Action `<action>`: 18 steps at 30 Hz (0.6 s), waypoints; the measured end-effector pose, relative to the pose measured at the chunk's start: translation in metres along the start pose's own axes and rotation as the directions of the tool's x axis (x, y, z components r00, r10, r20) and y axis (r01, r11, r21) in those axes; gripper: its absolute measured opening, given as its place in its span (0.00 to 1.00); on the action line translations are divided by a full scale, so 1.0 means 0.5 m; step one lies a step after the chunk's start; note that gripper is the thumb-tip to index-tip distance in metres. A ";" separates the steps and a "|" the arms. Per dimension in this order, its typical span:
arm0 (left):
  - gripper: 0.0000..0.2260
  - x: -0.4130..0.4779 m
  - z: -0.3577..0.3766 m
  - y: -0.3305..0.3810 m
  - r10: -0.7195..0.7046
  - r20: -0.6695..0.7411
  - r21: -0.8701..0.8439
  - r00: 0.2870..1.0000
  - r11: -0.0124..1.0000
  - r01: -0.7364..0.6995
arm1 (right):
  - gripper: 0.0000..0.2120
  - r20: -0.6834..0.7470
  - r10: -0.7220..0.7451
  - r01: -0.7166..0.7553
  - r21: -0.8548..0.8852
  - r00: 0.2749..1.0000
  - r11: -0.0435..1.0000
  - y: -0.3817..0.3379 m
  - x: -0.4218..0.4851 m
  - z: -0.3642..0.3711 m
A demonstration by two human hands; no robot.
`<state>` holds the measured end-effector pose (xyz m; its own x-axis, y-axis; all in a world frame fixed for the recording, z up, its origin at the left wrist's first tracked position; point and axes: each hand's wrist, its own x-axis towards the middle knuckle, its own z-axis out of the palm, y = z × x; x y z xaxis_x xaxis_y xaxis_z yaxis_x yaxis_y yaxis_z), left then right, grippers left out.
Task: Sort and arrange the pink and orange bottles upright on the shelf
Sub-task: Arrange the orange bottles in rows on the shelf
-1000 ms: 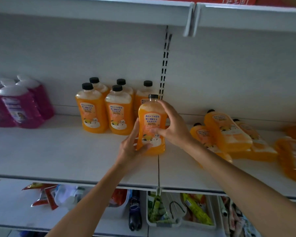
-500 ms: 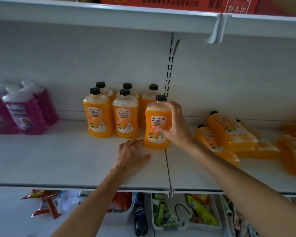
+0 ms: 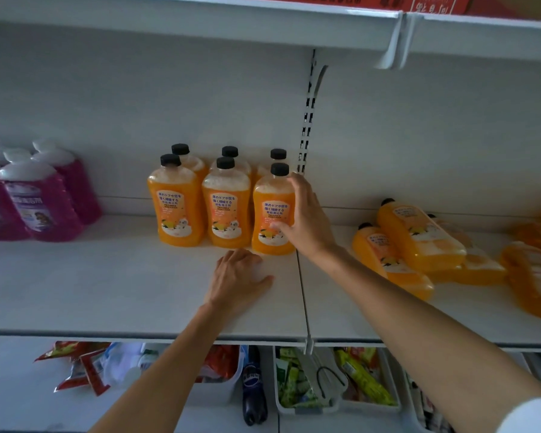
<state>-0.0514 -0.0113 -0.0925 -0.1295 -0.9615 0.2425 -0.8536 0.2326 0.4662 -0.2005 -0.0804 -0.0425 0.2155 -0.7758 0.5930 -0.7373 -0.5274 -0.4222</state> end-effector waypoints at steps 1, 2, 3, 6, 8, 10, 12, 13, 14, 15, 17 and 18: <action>0.19 0.000 -0.001 0.000 -0.004 -0.005 -0.007 1.000 1.000 0.004 | 0.41 -0.007 0.010 -0.010 -0.011 1.000 1.000 -0.001 0.003 0.002; 0.19 0.000 -0.003 0.001 -0.005 -0.008 -0.010 1.000 1.000 0.005 | 0.42 -0.014 0.019 -0.019 -0.016 1.000 1.000 -0.002 0.007 0.003; 0.19 0.001 -0.003 0.001 0.000 -0.010 -0.007 1.000 1.000 0.000 | 0.42 -0.014 0.025 -0.025 -0.024 1.000 0.999 -0.002 0.012 0.001; 0.19 0.000 0.000 0.001 0.019 0.006 0.019 1.000 1.000 -0.019 | 0.43 0.020 -0.001 0.003 -0.123 1.000 0.992 -0.003 0.025 -0.007; 0.18 -0.003 0.001 0.003 0.010 0.013 0.037 1.000 0.999 -0.010 | 0.44 0.046 -0.036 0.045 -0.216 0.998 0.975 -0.006 0.030 -0.015; 0.20 -0.004 -0.002 0.011 -0.015 0.012 0.031 1.000 0.999 0.015 | 0.44 0.077 -0.042 0.060 -0.262 0.996 0.963 -0.008 0.033 -0.022; 0.20 -0.005 -0.002 0.021 -0.015 0.017 0.014 1.000 1.000 0.015 | 0.43 0.114 -0.035 0.065 -0.269 0.993 0.961 -0.009 0.033 -0.029; 0.17 -0.005 0.001 0.027 -0.001 0.017 0.017 1.000 1.000 0.000 | 0.43 0.125 -0.039 0.073 -0.279 0.991 0.958 -0.007 0.033 -0.034; 0.14 -0.005 0.005 0.034 0.019 0.011 0.022 1.000 1.000 -0.019 | 0.42 0.132 -0.049 0.087 -0.296 0.990 0.951 -0.004 0.033 -0.038; 0.13 -0.006 0.010 0.042 0.032 0.005 0.015 0.999 0.999 -0.032 | 0.40 0.137 -0.069 0.110 -0.316 0.988 0.942 0.000 0.032 -0.045; 0.14 -0.004 0.020 0.063 0.048 0.002 -0.016 0.999 0.999 -0.048 | 0.34 0.158 -0.124 0.171 -0.328 0.980 0.929 0.007 0.032 -0.061; 0.15 0.001 0.022 0.077 0.061 0.011 -0.024 0.998 0.998 -0.060 | 0.31 0.173 -0.147 0.197 -0.317 0.974 0.928 0.011 0.034 -0.071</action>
<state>-0.0899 -0.0046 -0.0840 -0.1866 -0.9471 0.2611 -0.8320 0.2937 0.4706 -0.2239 -0.0840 -0.0104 0.4294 -0.7376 0.5211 -0.8445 -0.5324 -0.0577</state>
